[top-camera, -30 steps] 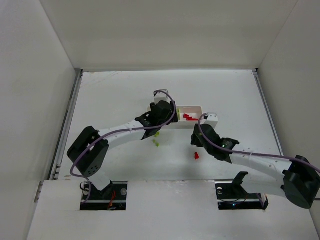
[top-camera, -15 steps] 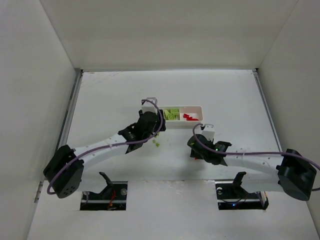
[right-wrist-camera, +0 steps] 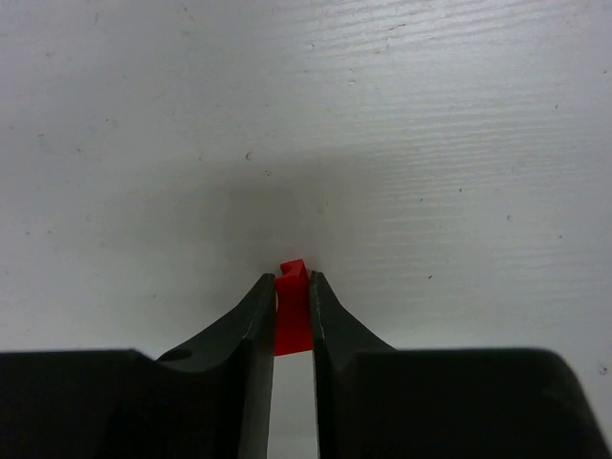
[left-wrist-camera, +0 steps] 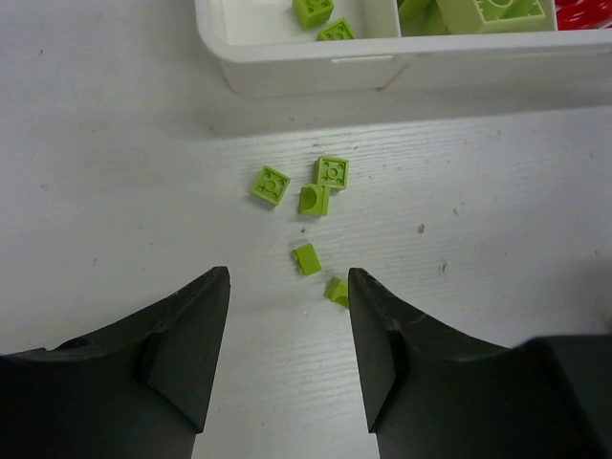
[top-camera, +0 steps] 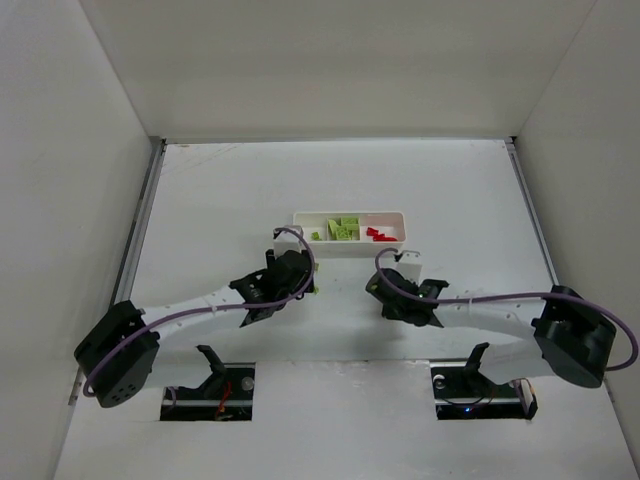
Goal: Sort the legos into containers by color
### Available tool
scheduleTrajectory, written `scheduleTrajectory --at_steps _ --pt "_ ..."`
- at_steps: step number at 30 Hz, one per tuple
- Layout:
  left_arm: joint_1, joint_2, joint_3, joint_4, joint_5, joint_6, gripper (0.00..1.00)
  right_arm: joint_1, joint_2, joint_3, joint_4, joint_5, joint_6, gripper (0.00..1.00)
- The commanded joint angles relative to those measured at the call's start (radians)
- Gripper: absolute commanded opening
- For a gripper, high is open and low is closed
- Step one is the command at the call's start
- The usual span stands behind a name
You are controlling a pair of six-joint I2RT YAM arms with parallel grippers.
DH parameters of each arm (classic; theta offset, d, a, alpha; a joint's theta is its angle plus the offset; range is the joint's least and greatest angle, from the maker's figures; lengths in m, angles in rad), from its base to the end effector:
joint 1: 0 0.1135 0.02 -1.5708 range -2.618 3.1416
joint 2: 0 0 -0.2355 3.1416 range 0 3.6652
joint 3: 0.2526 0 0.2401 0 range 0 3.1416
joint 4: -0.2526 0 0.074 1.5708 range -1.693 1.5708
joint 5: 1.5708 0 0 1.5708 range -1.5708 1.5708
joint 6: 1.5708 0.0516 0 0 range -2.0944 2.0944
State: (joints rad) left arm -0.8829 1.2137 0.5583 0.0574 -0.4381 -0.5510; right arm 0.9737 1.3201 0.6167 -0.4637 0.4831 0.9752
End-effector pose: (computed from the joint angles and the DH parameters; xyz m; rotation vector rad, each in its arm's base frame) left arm 0.1809 -0.1857 0.1721 0.1038 2.1265 -0.3798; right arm 0.1462 0.1724 0.1270 0.1290 2.5209 0.0780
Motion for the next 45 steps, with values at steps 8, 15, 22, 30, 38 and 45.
scheduleTrajectory --at_steps 8,15,22,30,38,45 --pt "-0.047 0.064 0.046 0.042 -0.013 -0.027 0.45 -0.189 -0.163 0.21 0.129 0.032 -0.292 0.11" --pt "-0.047 0.052 0.009 0.062 -0.086 -0.067 0.44 -0.399 0.013 0.327 0.365 -0.084 -0.432 0.12" --pt "-0.001 0.093 0.034 0.082 -0.093 -0.055 0.44 -0.454 0.183 0.396 0.441 -0.135 -0.461 0.17" --pt "0.042 0.191 0.083 0.101 -0.08 -0.037 0.44 -0.427 0.128 0.344 0.517 -0.117 -0.469 0.61" --pt "0.048 0.285 0.132 0.142 -0.079 -0.026 0.41 -0.294 0.059 0.187 0.634 -0.087 -0.452 0.53" --pt "0.068 0.346 0.163 0.127 -0.088 -0.029 0.31 -0.267 0.094 0.186 0.654 -0.089 -0.448 0.53"
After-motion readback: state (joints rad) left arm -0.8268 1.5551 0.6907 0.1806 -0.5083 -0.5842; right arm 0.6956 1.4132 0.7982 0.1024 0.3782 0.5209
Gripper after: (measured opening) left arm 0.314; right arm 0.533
